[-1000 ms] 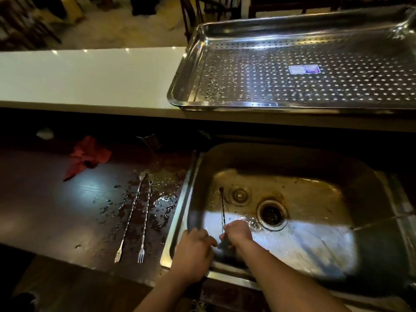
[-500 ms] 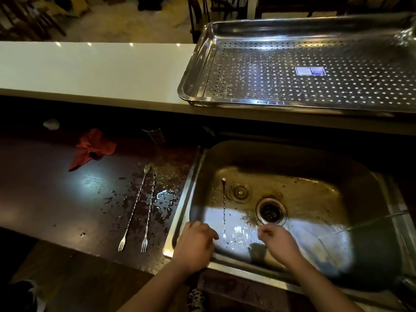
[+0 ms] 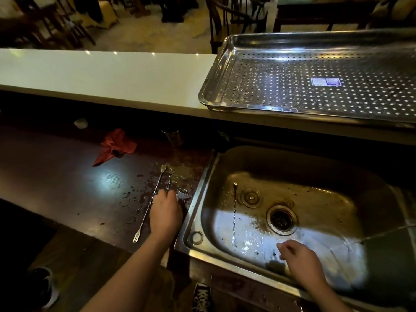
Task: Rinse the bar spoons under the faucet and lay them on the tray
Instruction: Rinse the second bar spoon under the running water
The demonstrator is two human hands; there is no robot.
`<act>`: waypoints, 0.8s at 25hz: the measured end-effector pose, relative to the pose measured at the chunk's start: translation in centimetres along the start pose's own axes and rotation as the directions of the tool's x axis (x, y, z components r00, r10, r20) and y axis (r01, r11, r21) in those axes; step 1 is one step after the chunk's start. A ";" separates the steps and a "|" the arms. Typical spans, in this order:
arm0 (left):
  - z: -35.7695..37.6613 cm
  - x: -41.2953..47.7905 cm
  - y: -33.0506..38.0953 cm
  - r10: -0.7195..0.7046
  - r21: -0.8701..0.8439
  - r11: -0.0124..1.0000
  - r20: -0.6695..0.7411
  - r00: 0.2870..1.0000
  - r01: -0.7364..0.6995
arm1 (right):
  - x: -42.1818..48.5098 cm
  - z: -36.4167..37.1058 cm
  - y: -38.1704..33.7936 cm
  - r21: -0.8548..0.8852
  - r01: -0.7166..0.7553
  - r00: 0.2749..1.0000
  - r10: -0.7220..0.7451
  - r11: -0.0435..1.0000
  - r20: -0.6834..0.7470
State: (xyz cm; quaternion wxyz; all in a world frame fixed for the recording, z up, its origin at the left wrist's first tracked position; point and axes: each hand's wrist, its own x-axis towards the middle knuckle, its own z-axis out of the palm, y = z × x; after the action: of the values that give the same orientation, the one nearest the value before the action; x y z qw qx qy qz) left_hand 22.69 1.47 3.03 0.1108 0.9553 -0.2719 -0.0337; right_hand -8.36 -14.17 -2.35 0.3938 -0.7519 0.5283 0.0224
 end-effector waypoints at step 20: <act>-0.4 2.7 -2.1 -0.118 0.086 0.991 0.156 0.981 0.105 | -0.6 -0.5 -0.4 0.148 -0.057 0.998 0.054 0.987 0.025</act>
State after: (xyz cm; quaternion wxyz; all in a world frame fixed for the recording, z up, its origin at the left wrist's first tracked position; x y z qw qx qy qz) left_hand 26.15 1.84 2.96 0.0495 0.9668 -0.2271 -0.1063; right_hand -8.47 -13.93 -1.49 0.4536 -0.7051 0.5451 0.0020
